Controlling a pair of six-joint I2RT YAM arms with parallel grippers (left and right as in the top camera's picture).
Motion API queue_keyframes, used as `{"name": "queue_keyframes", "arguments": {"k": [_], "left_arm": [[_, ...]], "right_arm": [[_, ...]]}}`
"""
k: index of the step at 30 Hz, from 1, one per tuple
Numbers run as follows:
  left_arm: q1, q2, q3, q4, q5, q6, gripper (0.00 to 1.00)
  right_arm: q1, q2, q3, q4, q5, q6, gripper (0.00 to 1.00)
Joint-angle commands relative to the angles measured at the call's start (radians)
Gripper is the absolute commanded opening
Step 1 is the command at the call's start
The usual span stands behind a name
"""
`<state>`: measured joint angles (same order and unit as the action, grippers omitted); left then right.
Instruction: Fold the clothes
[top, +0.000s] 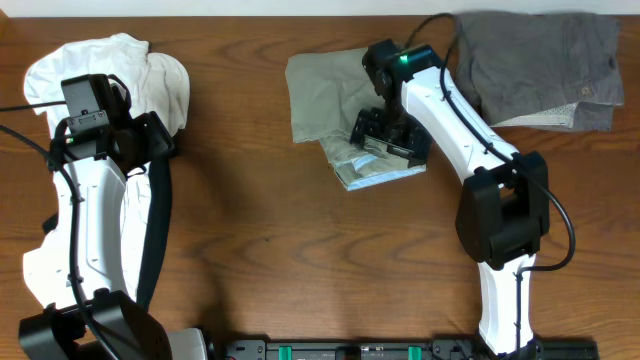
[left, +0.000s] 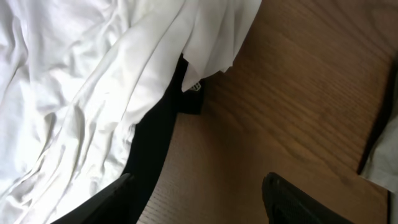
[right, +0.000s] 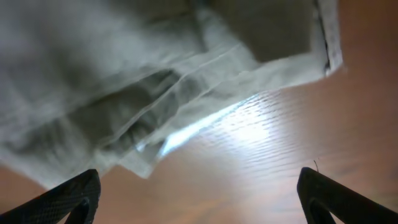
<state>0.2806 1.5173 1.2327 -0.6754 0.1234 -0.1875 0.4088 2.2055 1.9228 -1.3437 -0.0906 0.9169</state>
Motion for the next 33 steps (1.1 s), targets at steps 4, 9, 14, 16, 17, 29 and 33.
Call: {"name": "queue_keyframes", "arguments": {"k": [4, 9, 14, 16, 17, 29, 33], "left_arm": [[0.004, 0.002, -0.008, 0.003, -0.008, -0.013, 0.66], [0.004, 0.002, -0.008, 0.002, -0.008, -0.013, 0.66], [0.004, 0.002, -0.008, 0.002, -0.008, -0.013, 0.66], [0.004, 0.002, -0.008, 0.002, -0.008, -0.013, 0.66], [0.004, 0.002, -0.008, 0.002, -0.008, -0.013, 0.66], [0.004, 0.002, -0.008, 0.003, -0.008, -0.014, 0.66], [0.004, 0.002, -0.008, 0.003, -0.008, -0.014, 0.66]], "right_arm": [[0.035, -0.013, -0.129, 0.151, 0.041, 0.467, 0.99], [0.05, -0.013, -0.22, 0.3, 0.041, 0.485, 0.97], [0.05, -0.013, -0.246, 0.346, 0.077, 0.485, 0.99], [0.05, -0.013, -0.249, 0.369, 0.088, 0.483, 0.99], [0.05, -0.013, -0.249, 0.375, 0.087, 0.481, 0.99], [0.049, -0.015, -0.249, 0.381, 0.139, 0.481, 0.99], [0.051, -0.015, -0.25, 0.322, 0.123, 0.481, 0.98]]}}
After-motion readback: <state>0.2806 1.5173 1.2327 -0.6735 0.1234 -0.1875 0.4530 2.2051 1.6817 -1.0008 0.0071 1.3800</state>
